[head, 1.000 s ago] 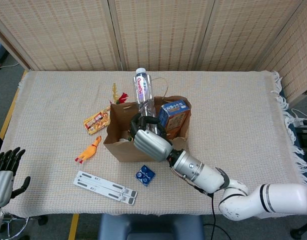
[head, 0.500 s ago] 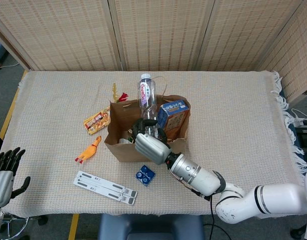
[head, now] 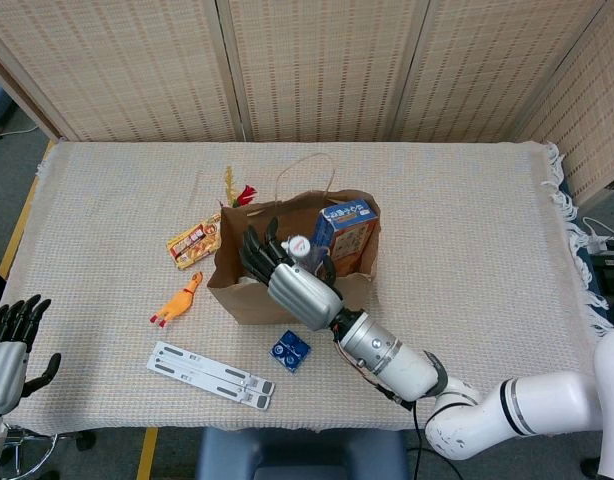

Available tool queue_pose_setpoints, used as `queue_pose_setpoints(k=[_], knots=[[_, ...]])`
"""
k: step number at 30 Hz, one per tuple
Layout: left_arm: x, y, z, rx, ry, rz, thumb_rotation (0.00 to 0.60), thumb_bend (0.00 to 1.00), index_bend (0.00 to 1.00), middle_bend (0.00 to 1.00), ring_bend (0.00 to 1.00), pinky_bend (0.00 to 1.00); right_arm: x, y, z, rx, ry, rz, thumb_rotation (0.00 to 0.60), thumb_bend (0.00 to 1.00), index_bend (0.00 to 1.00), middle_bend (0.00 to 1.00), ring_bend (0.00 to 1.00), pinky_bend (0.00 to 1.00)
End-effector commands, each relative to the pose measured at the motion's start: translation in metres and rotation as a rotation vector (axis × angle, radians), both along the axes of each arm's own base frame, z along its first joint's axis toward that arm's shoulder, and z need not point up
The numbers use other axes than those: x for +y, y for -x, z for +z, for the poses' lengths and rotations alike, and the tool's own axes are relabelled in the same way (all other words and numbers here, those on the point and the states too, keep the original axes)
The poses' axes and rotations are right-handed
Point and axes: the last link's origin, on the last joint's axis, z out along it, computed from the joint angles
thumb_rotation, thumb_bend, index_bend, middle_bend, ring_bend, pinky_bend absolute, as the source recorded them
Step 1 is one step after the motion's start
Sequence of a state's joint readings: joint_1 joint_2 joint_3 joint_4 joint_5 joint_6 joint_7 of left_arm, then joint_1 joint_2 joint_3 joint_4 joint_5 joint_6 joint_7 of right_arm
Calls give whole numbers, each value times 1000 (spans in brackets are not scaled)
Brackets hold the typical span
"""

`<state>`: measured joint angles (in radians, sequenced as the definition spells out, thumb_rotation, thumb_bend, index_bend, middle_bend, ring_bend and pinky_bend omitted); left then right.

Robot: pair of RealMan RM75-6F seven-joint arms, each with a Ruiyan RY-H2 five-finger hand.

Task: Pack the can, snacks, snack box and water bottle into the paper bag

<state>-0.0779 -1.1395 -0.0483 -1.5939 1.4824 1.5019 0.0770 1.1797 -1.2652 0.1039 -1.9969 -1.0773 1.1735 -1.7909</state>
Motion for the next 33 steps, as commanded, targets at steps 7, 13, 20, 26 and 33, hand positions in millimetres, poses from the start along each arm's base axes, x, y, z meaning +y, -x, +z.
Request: queue_pose_setpoints(k=[7, 13, 20, 26, 33], knots=[[0, 0, 0, -2, 0, 0, 600, 381, 57, 0, 0, 0, -1, 4, 38, -220, 85, -32, 600, 0, 0, 48, 39, 210], [0, 0, 0, 1, -1, 0, 600, 381, 56, 0, 0, 0, 11, 54, 80, -475, 64, -202, 600, 0, 0, 37, 23, 204], [0, 0, -1, 12, -9, 1, 600, 382, 56, 0, 0, 0, 56, 134, 108, -830, -92, -428, 600, 0, 0, 0, 0, 175], [0, -1, -1, 20, -15, 2, 600, 381, 56, 0, 0, 0, 115, 227, 101, -907, -175, -637, 600, 0, 0, 0, 0, 114], [0, -1, -2, 28, -22, 3, 600, 381, 52, 0, 0, 0, 161, 291, 80, -1037, -231, -790, 600, 0, 0, 0, 0, 103]])
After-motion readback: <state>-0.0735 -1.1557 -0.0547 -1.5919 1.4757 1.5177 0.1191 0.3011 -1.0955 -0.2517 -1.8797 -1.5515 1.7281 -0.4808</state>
